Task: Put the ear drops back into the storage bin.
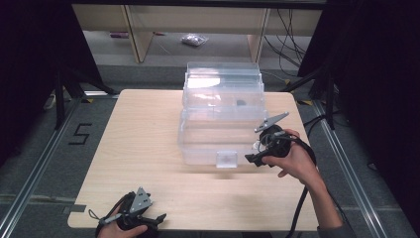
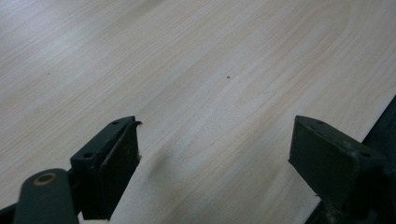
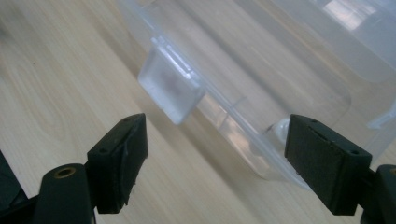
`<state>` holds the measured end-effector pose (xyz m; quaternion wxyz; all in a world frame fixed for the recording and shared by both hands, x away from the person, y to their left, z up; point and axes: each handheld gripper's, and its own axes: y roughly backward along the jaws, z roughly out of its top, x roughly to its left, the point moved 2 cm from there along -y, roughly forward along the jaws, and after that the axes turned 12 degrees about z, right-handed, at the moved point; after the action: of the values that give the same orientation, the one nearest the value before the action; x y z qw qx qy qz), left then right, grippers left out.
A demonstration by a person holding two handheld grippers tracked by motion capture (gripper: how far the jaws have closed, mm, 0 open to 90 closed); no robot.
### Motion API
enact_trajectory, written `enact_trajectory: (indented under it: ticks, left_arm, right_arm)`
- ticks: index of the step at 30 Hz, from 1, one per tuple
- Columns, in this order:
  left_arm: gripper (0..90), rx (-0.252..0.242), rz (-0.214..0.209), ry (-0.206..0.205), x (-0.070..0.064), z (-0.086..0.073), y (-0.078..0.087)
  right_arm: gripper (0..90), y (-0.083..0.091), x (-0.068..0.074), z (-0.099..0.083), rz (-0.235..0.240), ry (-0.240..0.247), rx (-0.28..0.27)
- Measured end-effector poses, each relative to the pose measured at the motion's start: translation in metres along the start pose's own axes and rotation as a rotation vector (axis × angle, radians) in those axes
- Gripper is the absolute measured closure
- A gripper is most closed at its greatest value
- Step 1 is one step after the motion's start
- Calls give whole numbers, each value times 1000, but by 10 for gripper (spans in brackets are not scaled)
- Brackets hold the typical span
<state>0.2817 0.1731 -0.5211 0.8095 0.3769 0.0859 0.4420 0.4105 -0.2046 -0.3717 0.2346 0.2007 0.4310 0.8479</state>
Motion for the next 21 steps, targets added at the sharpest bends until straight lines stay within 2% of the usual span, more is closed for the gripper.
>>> enact_trajectory:
  ticks: [1, 2, 4, 6, 8, 9, 10, 12, 14, 15, 16, 18, 19, 20, 21]
  left_arm:
    - [154, 9, 10, -18, 2, 0, 0]
    - [153, 3, 4, -7, 1, 0, 0]
    - [153, 1, 1, -3, 0, 0, 0]
    - [154, 1, 1, -2, 0, 0, 0]
    - [153, 15, 1, -29, 2, 0, 1]
    - [154, 35, 2, -65, 4, 0, 2]
    - [153, 6, 7, -11, 1, 0, 0]
    - [154, -1, 2, -1, 0, 0, 0]
    - [154, 18, 4, -40, 2, 0, 1]
    - [153, 18, 4, -40, 2, 0, 1]
    - [154, 31, 0, -61, 4, 0, 2]
    - [153, 44, -6, -69, 4, 0, 3]
    - [153, 44, -6, -69, 4, 0, 3]
    - [153, 45, -5, -59, 3, 0, 2]
    - [153, 37, -2, -66, 4, 0, 2]
  right_arm:
    - [224, -2, 4, -2, 11, 5, -5]
    - [224, -3, 7, -4, 17, 15, -16]
    - [224, -4, 11, -5, 16, -3, -23]
    - [224, -6, 14, -7, 27, 15, -26]
    - [224, -8, 19, -9, 28, 29, -30]
    - [224, -10, 20, -10, 38, 37, -36]
    - [224, -9, 21, -11, 32, 40, -25]
    - [224, -10, 23, -12, 39, 31, -24]
    - [224, -11, 25, -15, 28, 42, -23]
    - [224, -12, 26, -15, 31, 32, -25]
    - [224, -12, 27, -16, 30, 24, -22]
    - [224, -14, 27, -19, 31, 59, -31]
    - [224, -14, 27, -19, 31, 59, -31]
    - [224, -16, 31, -21, 32, 21, -29]
    - [224, -17, 31, -22, 31, 43, -28]
